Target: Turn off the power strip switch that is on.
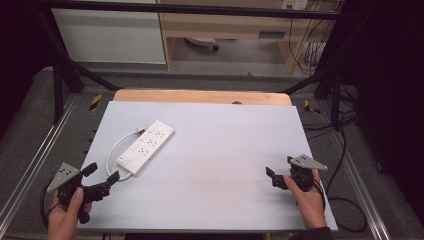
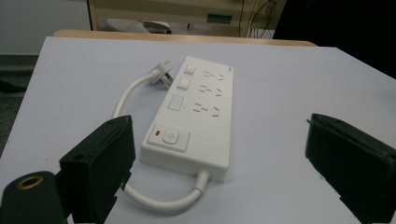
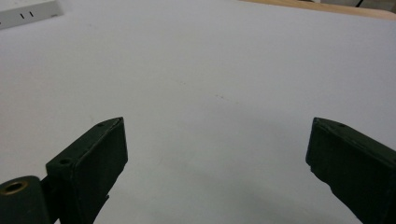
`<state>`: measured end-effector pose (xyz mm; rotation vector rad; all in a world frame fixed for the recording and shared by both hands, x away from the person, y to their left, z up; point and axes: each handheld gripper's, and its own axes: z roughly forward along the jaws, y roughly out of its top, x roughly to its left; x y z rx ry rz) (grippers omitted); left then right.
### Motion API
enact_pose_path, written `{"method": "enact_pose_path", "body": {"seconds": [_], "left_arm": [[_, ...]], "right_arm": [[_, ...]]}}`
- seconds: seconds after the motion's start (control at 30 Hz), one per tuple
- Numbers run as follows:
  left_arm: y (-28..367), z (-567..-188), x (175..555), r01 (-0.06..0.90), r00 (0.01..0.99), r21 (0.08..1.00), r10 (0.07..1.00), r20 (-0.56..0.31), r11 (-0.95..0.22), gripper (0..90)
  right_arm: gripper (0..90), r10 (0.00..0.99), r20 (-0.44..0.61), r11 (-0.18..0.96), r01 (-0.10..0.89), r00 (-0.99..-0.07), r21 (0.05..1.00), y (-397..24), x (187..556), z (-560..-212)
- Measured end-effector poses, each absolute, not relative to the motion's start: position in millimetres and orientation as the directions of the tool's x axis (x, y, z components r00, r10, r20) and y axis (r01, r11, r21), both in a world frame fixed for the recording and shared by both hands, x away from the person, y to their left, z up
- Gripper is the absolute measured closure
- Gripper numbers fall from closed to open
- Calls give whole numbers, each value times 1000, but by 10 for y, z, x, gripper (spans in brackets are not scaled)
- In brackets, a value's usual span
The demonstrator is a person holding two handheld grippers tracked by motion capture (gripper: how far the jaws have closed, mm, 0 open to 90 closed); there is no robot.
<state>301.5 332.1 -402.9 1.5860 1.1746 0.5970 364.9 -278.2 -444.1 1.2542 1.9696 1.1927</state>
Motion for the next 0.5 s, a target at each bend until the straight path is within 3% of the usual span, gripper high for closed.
{"method": "enact_pose_path", "body": {"seconds": [0.5], "left_arm": [[3295, -4007, 2994, 380, 425, 925, 889, -172, -3, 75]], "right_arm": [[63, 869, -2, 241, 422, -494, 874, -2684, 3615, -4417]]}}
